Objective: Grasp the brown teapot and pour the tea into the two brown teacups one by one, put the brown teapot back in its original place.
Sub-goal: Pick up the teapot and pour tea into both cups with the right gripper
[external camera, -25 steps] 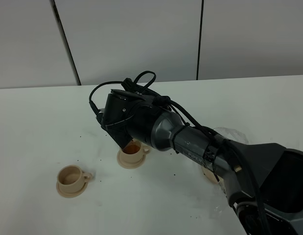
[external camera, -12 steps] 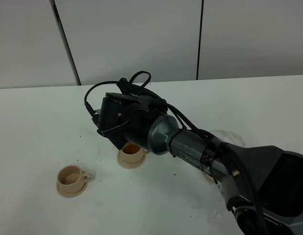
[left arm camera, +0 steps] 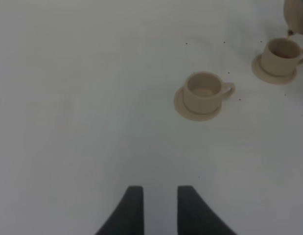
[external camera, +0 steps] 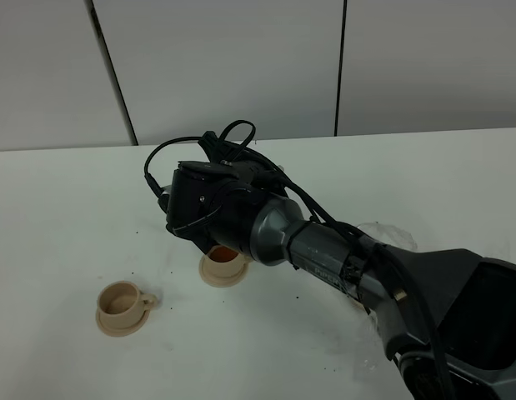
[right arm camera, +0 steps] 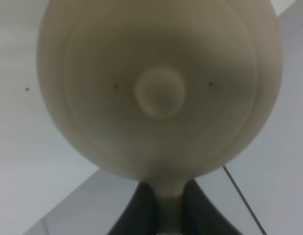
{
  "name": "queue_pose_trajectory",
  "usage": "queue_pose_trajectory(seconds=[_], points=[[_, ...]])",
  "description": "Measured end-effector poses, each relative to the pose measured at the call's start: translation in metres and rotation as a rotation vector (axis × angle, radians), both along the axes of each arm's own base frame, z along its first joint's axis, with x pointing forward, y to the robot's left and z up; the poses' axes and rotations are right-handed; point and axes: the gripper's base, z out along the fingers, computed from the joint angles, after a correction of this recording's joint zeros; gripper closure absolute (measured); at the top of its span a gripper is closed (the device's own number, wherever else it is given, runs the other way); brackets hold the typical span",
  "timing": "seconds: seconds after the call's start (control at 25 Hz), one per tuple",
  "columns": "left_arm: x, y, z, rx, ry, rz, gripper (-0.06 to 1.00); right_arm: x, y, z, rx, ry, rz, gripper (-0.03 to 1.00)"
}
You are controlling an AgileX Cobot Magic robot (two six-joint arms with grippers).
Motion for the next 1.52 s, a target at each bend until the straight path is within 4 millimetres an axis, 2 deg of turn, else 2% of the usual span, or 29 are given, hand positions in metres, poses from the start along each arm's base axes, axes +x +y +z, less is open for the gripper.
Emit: queue_pose_trajectory(seconds=[1.52], points=[[0.000, 0.000, 0.000, 0.000, 0.000, 0.000, 0.70, -0.010, 0.007, 0.001, -0.016, -0.018, -0.011, 0.87]])
